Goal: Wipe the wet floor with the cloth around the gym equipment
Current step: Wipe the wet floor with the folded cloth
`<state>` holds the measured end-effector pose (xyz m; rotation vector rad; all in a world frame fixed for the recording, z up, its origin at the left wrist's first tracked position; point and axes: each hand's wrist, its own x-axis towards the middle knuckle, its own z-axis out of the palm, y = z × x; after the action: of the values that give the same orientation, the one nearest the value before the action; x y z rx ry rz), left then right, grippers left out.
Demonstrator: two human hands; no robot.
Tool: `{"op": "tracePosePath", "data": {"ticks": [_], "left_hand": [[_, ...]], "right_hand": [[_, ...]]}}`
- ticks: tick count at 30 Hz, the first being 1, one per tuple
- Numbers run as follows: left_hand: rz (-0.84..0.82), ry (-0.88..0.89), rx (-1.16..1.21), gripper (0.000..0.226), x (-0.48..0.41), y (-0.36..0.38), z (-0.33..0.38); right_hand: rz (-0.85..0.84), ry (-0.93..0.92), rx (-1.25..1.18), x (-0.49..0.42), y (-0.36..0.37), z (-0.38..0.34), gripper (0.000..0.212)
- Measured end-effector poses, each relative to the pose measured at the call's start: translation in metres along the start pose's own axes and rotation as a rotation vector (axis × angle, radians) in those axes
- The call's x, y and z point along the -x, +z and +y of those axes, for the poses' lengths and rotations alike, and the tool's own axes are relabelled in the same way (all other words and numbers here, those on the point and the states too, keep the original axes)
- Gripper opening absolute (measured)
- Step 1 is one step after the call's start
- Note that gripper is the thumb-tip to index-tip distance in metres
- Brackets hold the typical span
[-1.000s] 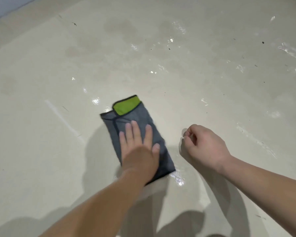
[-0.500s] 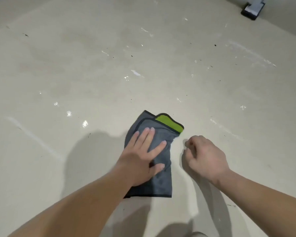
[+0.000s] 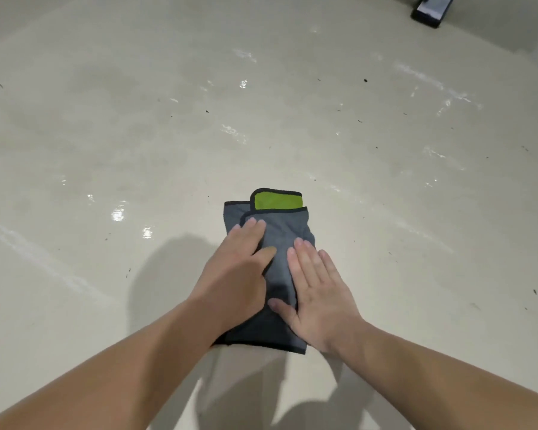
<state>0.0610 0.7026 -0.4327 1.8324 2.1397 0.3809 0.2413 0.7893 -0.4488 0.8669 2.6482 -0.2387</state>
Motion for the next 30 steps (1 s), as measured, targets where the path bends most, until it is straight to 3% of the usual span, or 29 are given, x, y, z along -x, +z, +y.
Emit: {"op": "tracePosePath", "data": {"ticks": [3, 9, 14, 16, 20, 23, 25, 27, 30], "left_hand": [[0.028, 0.101, -0.014, 0.036, -0.022, 0.021, 0.027], [0.011, 0.066, 0.045, 0.041, -0.036, 0.033, 0.062], [-0.119, 0.0, 0.004, 0.034, -0.019, 0.021, 0.048], [-0.132, -0.077, 0.064, 0.012, -0.007, 0.011, 0.036], [-0.132, -0.178, 0.099, 0.017, 0.02, -0.011, 0.001], [-0.074, -0.27, 0.113, 0.018, 0.035, -0.019, -0.027], [-0.076, -0.347, 0.095, 0.022, 0.045, -0.029, -0.044], [-0.065, -0.383, 0.062, 0.045, 0.05, -0.036, -0.057], [-0.084, -0.428, 0.001, 0.061, 0.055, -0.044, -0.07]], "right_hand": [[-0.064, 0.222, 0.046, 0.003, -0.007, 0.049, 0.091], [-0.14, 0.689, -0.087, 0.045, -0.005, 0.137, 0.106], [0.121, 0.741, -0.312, 0.016, -0.008, 0.117, 0.108], [0.128, 0.791, -0.306, 0.0, -0.004, 0.108, 0.104], [0.099, 0.898, -0.303, -0.036, -0.008, 0.075, 0.101], [0.087, 0.779, -0.279, -0.077, -0.022, 0.018, 0.1], [0.089, 0.506, -0.216, -0.101, -0.026, -0.035, 0.1], [0.091, 0.139, -0.153, -0.11, -0.023, -0.077, 0.098], [0.073, -0.243, -0.062, -0.111, -0.018, -0.088, 0.094]]}}
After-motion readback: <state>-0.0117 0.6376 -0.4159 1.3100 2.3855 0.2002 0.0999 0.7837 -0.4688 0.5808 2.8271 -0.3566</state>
